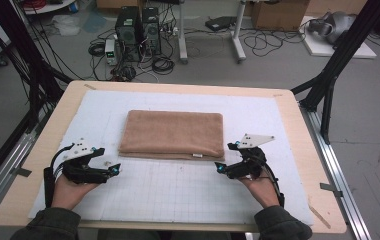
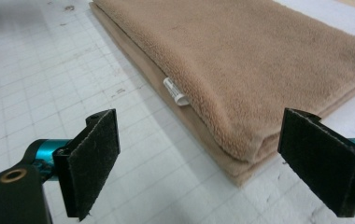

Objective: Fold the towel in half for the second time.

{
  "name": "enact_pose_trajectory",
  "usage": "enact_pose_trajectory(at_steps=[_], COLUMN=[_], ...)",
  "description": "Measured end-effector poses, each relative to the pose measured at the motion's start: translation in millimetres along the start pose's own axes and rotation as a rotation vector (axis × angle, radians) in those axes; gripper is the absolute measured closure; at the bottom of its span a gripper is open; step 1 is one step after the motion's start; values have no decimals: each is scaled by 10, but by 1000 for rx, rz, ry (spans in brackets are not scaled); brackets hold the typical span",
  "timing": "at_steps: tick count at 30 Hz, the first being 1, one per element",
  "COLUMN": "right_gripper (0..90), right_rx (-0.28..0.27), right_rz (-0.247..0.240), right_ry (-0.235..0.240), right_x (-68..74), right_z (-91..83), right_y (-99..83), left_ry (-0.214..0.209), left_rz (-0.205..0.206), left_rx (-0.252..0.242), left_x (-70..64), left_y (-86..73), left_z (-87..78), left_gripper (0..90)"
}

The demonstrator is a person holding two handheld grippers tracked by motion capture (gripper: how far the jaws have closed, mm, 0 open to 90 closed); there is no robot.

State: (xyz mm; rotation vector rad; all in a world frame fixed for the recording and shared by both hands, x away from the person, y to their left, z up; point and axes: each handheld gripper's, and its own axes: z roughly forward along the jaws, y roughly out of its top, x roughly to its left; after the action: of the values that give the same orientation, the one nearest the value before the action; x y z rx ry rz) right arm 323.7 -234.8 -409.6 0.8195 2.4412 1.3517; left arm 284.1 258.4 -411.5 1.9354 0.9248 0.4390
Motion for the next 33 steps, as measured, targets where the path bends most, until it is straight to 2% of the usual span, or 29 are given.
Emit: enact_pose_trajectory(at_steps=[4,14,18,21,27,33], right_gripper=[121,121,121,121,121,121], right_rx=[0,-23,-31,-48,-39,-56], right_rz=[-4,2,4,25,22,26], right_ry=[-7,-29,-42,-36,-47,-56], right_x=[-3,25,37,48,100,124], right_z=[-80,-337,-402,-447,-517,-620], right_y=[-48,-159,-230,-305,-431,-476], left_ry=[12,4,0,2,11,18], left_rz=[1,-11,-9,-11,-12,-22], left_rx=[2,4,2,-6,-17,-20], left_x=[-18,-64,-107,-127,-167,-186], left_y=[-35,-180,-215,-234,-277,-355], left_z=[-31,-88,-126,-164,-222,-273], left_gripper=[143,137,134,124,122,122])
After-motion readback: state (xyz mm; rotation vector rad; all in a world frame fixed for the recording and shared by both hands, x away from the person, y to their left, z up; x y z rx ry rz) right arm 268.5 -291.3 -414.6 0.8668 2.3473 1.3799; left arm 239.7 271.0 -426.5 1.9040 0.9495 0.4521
